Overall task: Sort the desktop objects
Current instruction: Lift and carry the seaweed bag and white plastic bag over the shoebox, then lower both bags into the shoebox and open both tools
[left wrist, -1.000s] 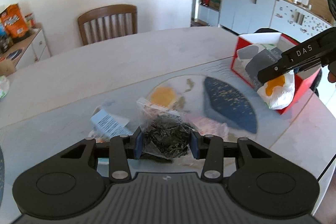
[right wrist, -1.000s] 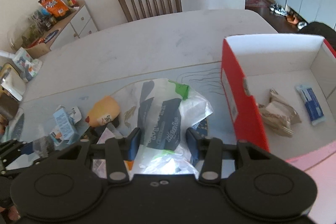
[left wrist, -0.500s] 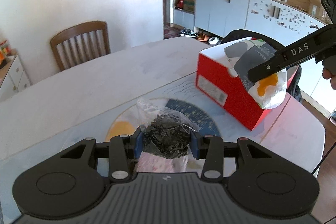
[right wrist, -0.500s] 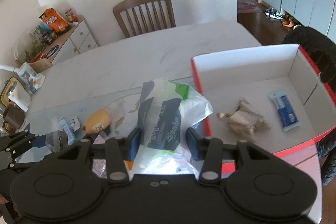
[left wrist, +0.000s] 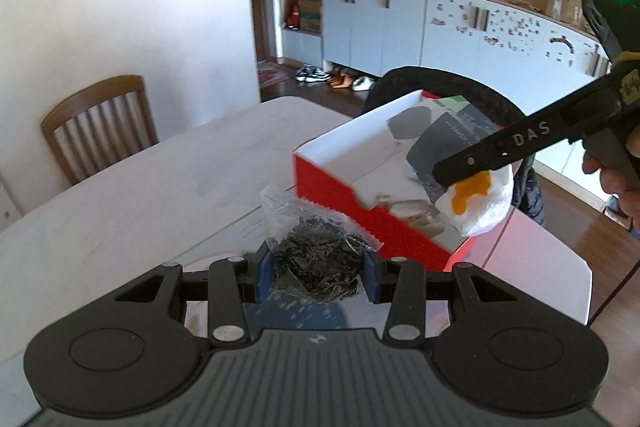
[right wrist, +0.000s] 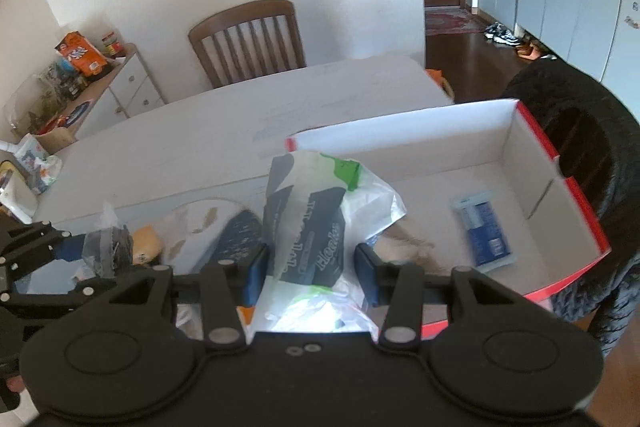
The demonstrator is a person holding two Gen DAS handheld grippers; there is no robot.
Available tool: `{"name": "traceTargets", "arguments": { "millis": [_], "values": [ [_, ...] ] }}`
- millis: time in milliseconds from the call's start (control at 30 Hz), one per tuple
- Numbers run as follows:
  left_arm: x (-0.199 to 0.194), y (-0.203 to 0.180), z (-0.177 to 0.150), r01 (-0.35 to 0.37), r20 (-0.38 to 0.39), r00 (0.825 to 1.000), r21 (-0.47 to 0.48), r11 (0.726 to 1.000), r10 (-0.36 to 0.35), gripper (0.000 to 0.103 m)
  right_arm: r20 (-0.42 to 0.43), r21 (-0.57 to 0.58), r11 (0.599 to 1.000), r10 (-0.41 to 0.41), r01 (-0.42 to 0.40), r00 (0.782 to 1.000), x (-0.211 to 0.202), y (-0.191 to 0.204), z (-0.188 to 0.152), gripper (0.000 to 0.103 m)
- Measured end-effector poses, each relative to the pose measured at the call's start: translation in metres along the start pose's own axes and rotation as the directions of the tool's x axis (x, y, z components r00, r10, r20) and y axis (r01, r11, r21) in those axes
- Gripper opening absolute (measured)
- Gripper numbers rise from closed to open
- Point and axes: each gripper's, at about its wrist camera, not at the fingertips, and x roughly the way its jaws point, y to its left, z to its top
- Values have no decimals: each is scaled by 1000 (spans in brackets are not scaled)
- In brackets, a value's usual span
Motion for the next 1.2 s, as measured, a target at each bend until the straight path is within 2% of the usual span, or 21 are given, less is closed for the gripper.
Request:
{"name": "traceTargets", "arguments": {
  "millis": [300, 733, 967, 1200],
  "values": [
    [34, -44, 31, 33, -21, 999, 64, 997, -31, 42, 7, 21, 998, -56, 56, 998, 5, -50, 13, 46],
    [84, -84, 57, 73, -100, 993, 157, 985, -58, 42, 15, -16, 995, -102, 102, 995, 18, -89, 24, 46],
    [118, -95, 67, 123, -197, 976, 162, 979, -90, 42, -22, -56, 992, -115, 114, 993, 38, -104, 31, 46],
    [150, -104, 81, 141, -265, 960, 156, 978, -96, 42, -68, -87, 990, -114, 108, 991, 66, -116, 34, 46]
  ]
}}
